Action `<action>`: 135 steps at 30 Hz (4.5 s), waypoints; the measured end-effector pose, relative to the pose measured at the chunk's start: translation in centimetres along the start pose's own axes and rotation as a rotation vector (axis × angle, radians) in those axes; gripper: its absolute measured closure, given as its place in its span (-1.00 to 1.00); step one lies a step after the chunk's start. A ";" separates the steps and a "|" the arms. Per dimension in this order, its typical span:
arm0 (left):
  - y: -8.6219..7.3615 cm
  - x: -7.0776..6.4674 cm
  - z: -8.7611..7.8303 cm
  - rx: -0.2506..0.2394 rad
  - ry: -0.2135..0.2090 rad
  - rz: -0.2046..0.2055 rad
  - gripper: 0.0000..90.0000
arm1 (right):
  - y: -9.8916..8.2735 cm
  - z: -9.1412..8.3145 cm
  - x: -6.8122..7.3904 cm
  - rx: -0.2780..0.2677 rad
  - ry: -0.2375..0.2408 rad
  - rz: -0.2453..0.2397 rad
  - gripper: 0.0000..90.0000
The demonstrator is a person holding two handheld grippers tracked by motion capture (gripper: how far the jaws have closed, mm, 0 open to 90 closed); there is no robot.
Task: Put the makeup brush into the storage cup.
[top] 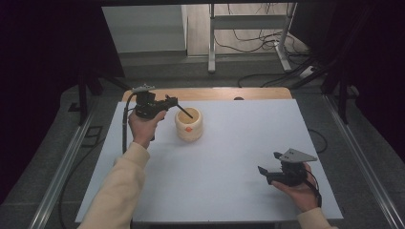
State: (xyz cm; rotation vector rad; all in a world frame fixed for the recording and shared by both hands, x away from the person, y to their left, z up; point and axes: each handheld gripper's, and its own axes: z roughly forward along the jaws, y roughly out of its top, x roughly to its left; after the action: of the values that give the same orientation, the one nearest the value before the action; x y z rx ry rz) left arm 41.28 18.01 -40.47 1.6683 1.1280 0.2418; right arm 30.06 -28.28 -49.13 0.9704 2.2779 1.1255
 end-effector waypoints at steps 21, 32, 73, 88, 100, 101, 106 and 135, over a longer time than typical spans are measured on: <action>-1.4 0.5 2.3 0.060 0.013 0.002 0.85 | -0.1 0.1 0.0 0.006 -0.002 -0.003 -0.59; -2.1 1.0 3.2 0.082 0.021 -0.008 0.85 | -0.2 0.2 -0.1 0.010 -0.001 -0.006 -0.59; -3.9 -0.5 -1.2 0.067 0.010 0.130 -0.79 | -0.4 -0.1 -0.4 -0.002 0.007 0.028 -0.65; -7.8 -1.2 -4.8 0.100 0.044 0.184 -0.79 | -0.3 -0.1 -0.2 0.002 0.000 0.027 -0.65; -11.4 -1.4 -6.8 0.148 0.060 0.194 -0.79 | -0.3 0.0 -0.2 0.006 0.003 0.020 -0.65; -11.8 -1.4 -6.9 0.153 0.061 0.197 -0.79 | -0.3 0.0 -0.1 0.007 0.003 0.021 -0.65; -13.4 -1.4 -7.4 0.176 0.075 0.206 -0.79 | -0.3 0.1 -0.1 0.010 0.004 0.022 -0.65; -17.4 -0.9 -9.2 0.247 0.131 0.219 -0.77 | -0.6 0.5 -0.1 0.028 0.012 0.021 -0.65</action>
State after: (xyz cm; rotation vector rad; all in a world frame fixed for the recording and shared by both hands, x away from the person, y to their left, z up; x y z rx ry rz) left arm 25.29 23.10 -50.81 2.0240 1.1056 0.3678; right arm 30.20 -28.36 -49.85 1.0027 2.3035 1.1141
